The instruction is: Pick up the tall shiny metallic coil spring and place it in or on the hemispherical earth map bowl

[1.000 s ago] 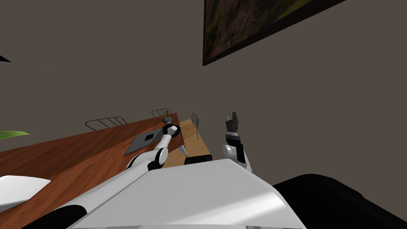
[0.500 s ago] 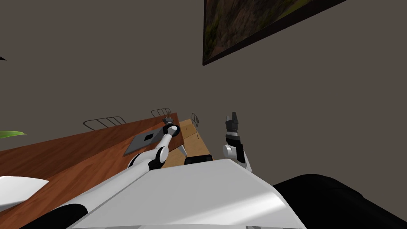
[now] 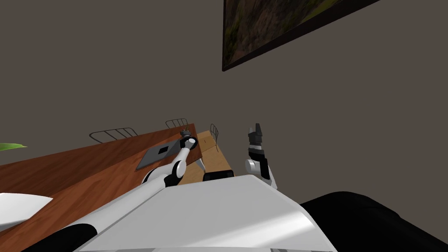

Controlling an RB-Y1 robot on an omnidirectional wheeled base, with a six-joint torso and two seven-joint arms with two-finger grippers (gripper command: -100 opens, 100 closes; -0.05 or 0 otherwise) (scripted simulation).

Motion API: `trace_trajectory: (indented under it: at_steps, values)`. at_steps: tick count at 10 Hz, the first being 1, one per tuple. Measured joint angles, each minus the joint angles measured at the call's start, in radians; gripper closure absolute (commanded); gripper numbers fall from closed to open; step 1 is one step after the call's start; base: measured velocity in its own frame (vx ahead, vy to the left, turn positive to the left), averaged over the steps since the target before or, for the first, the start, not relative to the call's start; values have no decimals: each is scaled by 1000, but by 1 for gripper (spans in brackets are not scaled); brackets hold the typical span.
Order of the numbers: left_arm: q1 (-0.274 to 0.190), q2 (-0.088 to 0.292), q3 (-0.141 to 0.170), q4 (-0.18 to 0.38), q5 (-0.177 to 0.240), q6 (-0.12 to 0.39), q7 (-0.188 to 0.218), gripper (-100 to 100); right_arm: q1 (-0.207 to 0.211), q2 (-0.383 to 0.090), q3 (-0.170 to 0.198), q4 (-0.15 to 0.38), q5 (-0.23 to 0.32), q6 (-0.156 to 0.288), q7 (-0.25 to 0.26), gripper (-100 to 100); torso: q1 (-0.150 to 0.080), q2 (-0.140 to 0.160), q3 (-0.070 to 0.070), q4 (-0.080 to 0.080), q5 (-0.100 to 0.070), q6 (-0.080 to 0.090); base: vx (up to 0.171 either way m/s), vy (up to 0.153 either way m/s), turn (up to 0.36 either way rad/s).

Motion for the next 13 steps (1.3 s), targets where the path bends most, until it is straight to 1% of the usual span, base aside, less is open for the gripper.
trace_trajectory:
  at_steps: [1, 2, 6, 7, 8, 9, 10, 12, 13]
  values:
    - [4, -7, 11, -9, 4, 11, -25, 100, 0, 0, 0, 0, 0, 0, 0, 0, 0, 1, 1, 0, 0, 0, -23, -9, -4]
    - [5, -8, 13, -9, 5, 14, -31, -100, 0, 0, 0, 0, 0, 0, 0, 0, 0, 0, 1, 1, 0, 0, 0, 0, 0]
    - [5, -8, 12, -9, 4, 14, -31, -100, 0, 0, 0, 0, 0, 0, 0, 0, 0, -1, 0, 1, 0, 0, 0, 0, 0]
    - [5, -8, 12, -9, 4, 14, -31, 0, 0, 0, 0, 0, 0, 0, 0, 0, 0, -1, 0, 1, 0, 0, 0, 0, 0]
    - [5, -8, 12, -9, 5, 14, -31, -100, 0, 0, 0, 0, 0, 0, 0, 0, 0, -1, 0, 1, 0, 0, -16, -29, 129]
    - [-18, -2, 21, 3, 10, 29, -41, -100, 0, 0, 0, 0, 0, 0, 0, 0, -1, 0, 1, 2, -1, -1, -21, -55, 89]
    - [-35, 10, 32, 1, 17, 53, -53, -100, 0, 0, 0, 0, 0, 0, 0, 0, -3, 0, 1, 2, -1, 0, -22, -59, 88]
    - [-56, 18, 57, -21, 32, 107, -87, -100, 0, 0, 2, 1, 0, 0, 0, 0, -4, 0, 1, 2, -2, 0, -19, -37, 43]
    - [-64, 21, 63, -20, 34, 120, -96, -100, 0, 0, 3, 1, 0, 1, -1, 0, -5, 0, 1, 2, -2, 2, -4, -2, -18]
